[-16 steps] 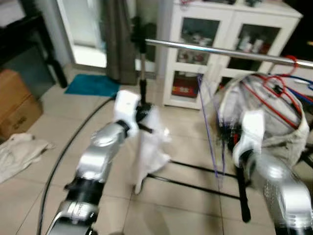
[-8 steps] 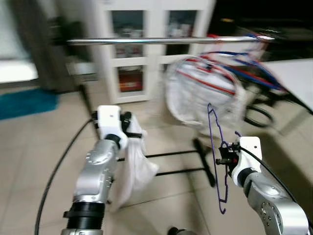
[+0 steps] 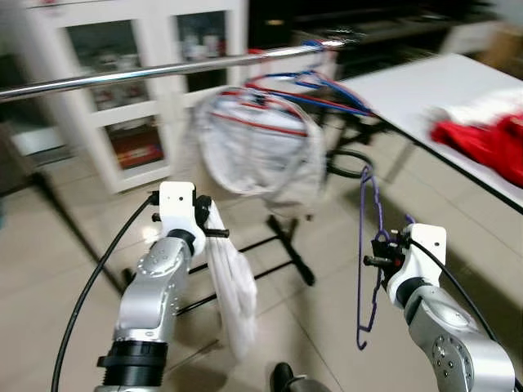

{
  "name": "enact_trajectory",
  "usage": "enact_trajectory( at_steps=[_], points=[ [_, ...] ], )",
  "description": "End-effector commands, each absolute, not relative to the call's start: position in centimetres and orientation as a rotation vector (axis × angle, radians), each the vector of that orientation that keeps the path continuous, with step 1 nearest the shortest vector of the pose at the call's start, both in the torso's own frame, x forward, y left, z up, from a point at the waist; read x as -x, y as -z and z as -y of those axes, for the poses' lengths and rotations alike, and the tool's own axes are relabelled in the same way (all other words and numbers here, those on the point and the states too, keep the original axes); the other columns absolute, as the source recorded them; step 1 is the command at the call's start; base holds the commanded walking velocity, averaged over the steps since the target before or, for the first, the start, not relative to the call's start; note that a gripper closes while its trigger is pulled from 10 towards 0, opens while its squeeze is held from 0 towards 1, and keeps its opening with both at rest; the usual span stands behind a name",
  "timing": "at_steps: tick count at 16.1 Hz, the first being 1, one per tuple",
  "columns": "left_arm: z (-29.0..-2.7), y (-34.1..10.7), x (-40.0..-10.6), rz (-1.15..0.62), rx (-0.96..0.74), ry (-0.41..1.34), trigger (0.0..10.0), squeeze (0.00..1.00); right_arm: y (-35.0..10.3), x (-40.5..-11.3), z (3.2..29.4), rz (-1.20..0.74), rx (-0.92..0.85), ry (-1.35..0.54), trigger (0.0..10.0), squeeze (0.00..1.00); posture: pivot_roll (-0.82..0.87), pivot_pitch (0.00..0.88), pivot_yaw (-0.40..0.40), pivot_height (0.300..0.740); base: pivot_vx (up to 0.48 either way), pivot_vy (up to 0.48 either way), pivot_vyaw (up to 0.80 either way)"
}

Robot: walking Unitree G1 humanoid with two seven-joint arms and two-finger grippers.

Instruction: Hang hanger

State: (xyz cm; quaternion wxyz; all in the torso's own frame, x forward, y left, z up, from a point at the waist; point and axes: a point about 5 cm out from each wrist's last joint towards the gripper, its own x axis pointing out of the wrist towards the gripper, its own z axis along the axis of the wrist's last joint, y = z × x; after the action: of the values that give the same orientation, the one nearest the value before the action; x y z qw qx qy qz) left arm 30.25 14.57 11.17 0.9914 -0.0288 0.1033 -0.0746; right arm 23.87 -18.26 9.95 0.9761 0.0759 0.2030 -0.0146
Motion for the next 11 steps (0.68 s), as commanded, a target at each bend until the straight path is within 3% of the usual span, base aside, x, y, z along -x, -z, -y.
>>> enact_trajectory(
  at_steps=[1, 5, 11],
  points=[
    [-14.4, -11.7, -29.9, -0.179, 0.013, 0.199, 10.0, 0.0, -11.0, -24.2, 18.5, -0.346, -0.108, 0.032, 10.0, 0.0, 0.02, 0.0, 0.0, 0.74, 0.0, 0.0, -0.77],
    [-15.1, -12.2, -28.2, -0.174, -0.041, 0.29, 10.0, 0.0, -11.4, -24.6, 19.8, -0.288, -0.04, 0.07, 10.0, 0.0, 0.03, 0.0, -0.009, 0.74, 0.0, 0.0, -0.77],
    [-15.1, -12.9, -27.9, -0.103, -0.08, 0.266, 10.0, 0.0, -12.2, -24.8, 18.8, -0.258, -0.063, 0.01, 10.0, 0.0, 0.03, 0.0, -0.027, 0.74, 0.0, 0.0, -0.77]
  ],
)
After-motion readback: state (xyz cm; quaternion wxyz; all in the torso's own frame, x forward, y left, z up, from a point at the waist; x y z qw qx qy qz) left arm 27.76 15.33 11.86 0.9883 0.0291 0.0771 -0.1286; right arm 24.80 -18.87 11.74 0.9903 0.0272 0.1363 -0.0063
